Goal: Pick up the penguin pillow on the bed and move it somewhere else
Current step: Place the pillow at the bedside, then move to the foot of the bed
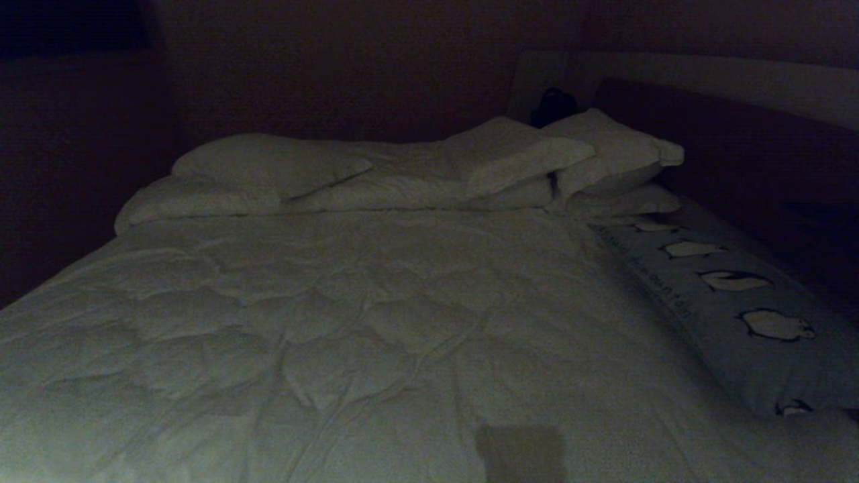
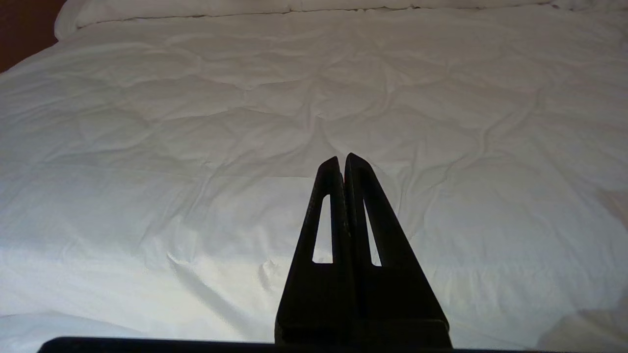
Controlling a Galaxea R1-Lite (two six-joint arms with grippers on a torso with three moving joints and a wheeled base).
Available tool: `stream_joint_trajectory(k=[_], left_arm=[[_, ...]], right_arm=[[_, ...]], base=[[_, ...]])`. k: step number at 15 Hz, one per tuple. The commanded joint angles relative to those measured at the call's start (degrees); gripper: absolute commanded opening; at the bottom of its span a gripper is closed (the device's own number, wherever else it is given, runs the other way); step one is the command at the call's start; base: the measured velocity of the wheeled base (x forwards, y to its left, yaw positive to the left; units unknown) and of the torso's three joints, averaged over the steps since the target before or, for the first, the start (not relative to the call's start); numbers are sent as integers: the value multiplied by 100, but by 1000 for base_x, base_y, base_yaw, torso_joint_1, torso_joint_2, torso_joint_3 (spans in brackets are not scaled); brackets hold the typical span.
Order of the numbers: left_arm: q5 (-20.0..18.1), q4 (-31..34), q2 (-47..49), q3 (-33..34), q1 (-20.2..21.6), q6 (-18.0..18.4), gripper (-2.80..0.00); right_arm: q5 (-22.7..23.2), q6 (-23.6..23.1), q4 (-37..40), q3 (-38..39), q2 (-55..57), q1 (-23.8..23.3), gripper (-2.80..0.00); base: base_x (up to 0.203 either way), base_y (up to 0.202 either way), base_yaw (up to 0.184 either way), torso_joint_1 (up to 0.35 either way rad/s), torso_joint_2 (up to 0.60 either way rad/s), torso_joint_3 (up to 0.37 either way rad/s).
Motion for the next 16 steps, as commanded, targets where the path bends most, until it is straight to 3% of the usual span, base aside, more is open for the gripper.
stream_joint_trajectory(k=[1,5,6,7,11,16], left_arm=[[5,-1,0,0,1,-2,-280],[5,-1,0,0,1,-2,-280],[5,-1,0,0,1,7,-280],[5,-1,0,0,1,-2,-280],[5,-1,0,0,1,-2,-280],[5,-1,0,0,1,-2,-280]], right_arm=[[-40,8,-196,318,-666,-31,0],[-201,3,-366,993,-1615,89,0],[-208,5,-370,1159,-1816,177,-162],[-216,10,-362,1283,-1956,303,-280],[-301,31,-190,1349,-2128,591,-280],[-964,14,-75,1459,-2305,1160,-280]], base=[[0,0,0,0,0,0],[0,0,0,0,0,0],[0,0,0,0,0,0],[0,0,0,0,0,0],[0,0,0,0,0,0],[0,0,0,0,0,0]])
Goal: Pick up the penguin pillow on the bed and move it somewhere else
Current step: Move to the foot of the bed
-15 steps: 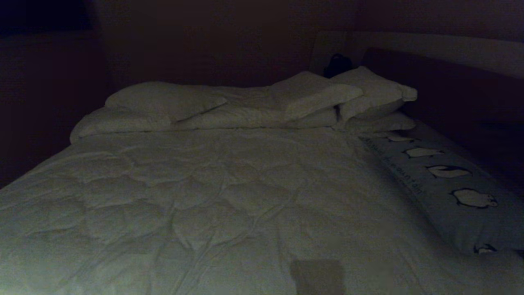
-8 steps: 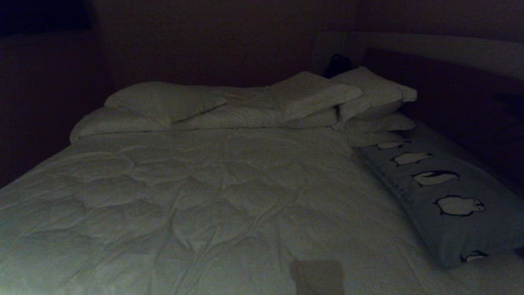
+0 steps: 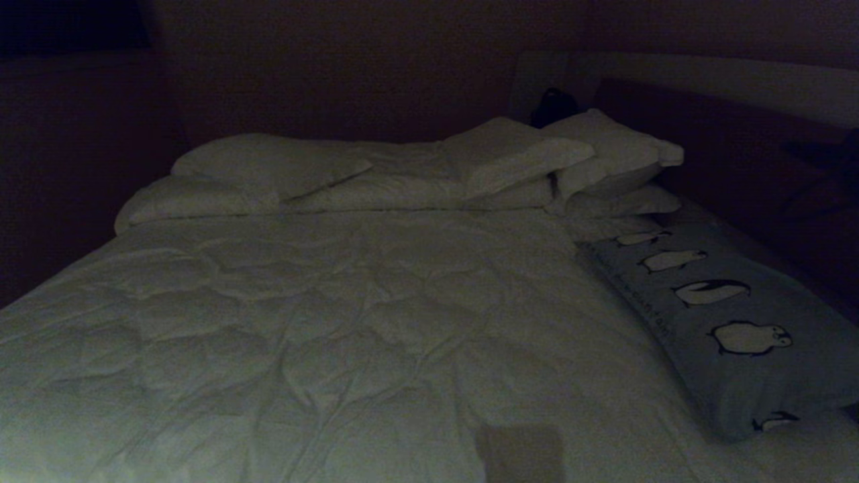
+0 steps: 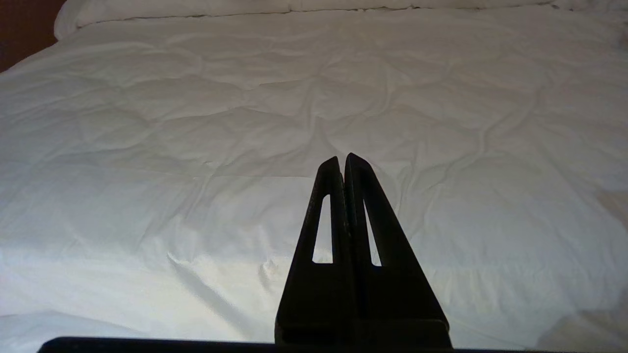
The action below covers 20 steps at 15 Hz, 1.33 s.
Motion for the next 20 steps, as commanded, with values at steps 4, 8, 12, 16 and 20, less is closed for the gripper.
stream_joint_trajectory(k=[4,8,12,16,20], left_arm=[[2,-1,1,0,1,-4,-280],[2,-1,1,0,1,-4,-280],[2,-1,1,0,1,-4,-280],[2,-1,1,0,1,0,-280],[2,-1,1,0,1,-4,-280]], right_arm=[[-659,7,1013,-41,-340,901,-280],[-1110,-5,3115,-316,-840,2012,-280],[-2074,-105,5980,-934,-1051,3152,-280],[-2552,-160,7696,-1067,-1302,3437,-280],[-2579,-881,8617,-893,-2115,3212,-280]], base=[[0,0,0,0,0,0],[0,0,0,0,0,0],[0,0,0,0,0,0],[0,0,0,0,0,0],[0,0,0,0,0,0]])
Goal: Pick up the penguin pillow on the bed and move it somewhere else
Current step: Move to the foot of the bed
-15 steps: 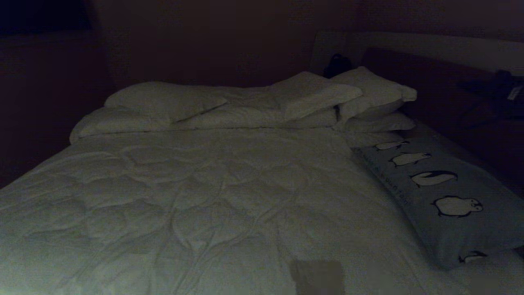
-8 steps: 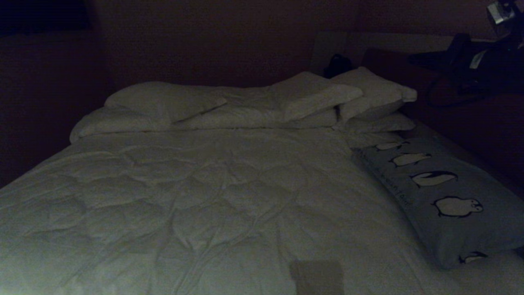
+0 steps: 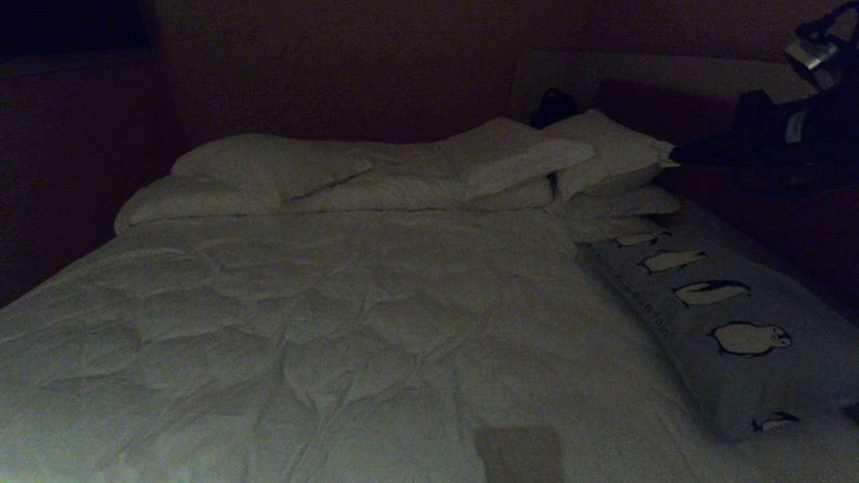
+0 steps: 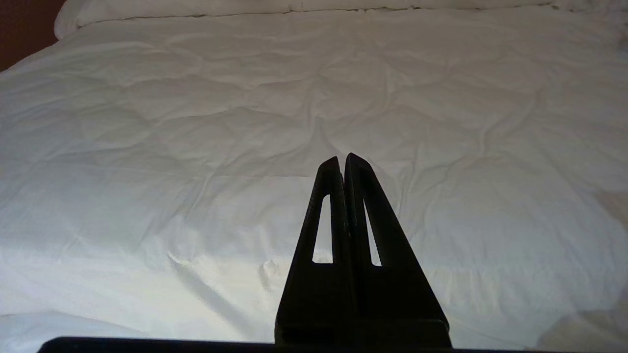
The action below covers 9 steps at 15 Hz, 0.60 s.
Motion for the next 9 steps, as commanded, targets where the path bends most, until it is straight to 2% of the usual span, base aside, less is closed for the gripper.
stream_joint_trajectory(k=[1,5,7,9], left_arm=[[0,-1,0,0,1,6,-280],[0,-1,0,0,1,1,-280],[0,-1,0,0,1,1,-280],[0,-1,0,0,1,1,-280]], right_arm=[[-62,-824,3589,286,-742,-84,-280],[-364,-2329,3695,1651,-2017,-154,-280],[-439,-2727,3443,2271,-2581,-158,-280],[-474,-2891,2881,2985,-3179,-162,-280]], base=[[0,0,0,0,0,0],[0,0,0,0,0,0],[0,0,0,0,0,0],[0,0,0,0,0,0]])
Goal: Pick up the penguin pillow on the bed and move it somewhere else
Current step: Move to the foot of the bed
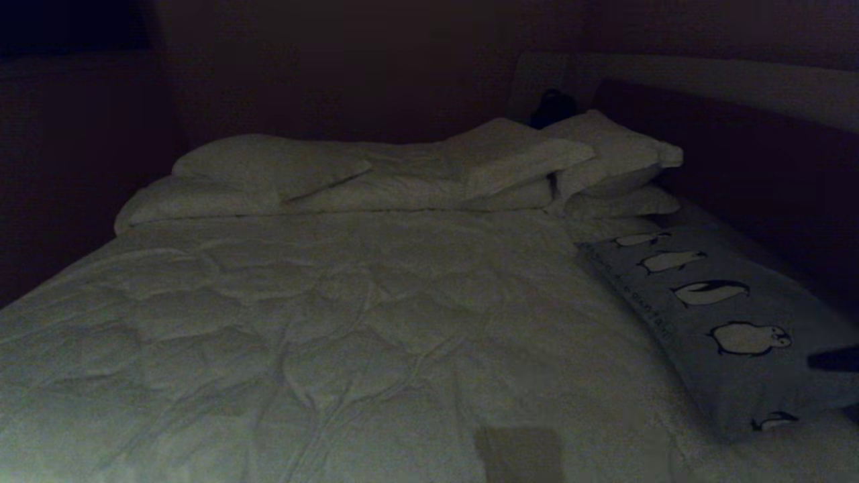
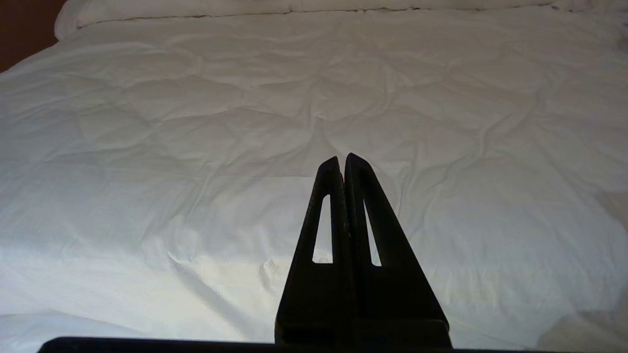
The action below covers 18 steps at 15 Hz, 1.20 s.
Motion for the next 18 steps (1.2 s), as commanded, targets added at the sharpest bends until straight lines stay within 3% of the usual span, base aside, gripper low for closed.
stream_joint_trajectory(k=[1,4,7,13,18], left_arm=[[5,-1,0,0,1,7,-280],[5,-1,0,0,1,-2,-280],[5,-1,0,0,1,-2,-280],[5,-1,0,0,1,-2,-280],[5,-1,0,0,1,-2,-280]], right_arm=[[-20,-1087,-72,721,-884,-3,-280],[-15,-1276,-806,1400,-1460,2,-280],[-52,-1174,-1123,1718,-1898,-18,-280],[-1319,-606,-2236,2451,-2995,-31,-280],[-1473,-310,-2432,2621,-3800,-38,-280]], base=[[0,0,0,0,0,0],[0,0,0,0,0,0],[0,0,0,0,0,0],[0,0,0,0,0,0],[0,0,0,0,0,0]])
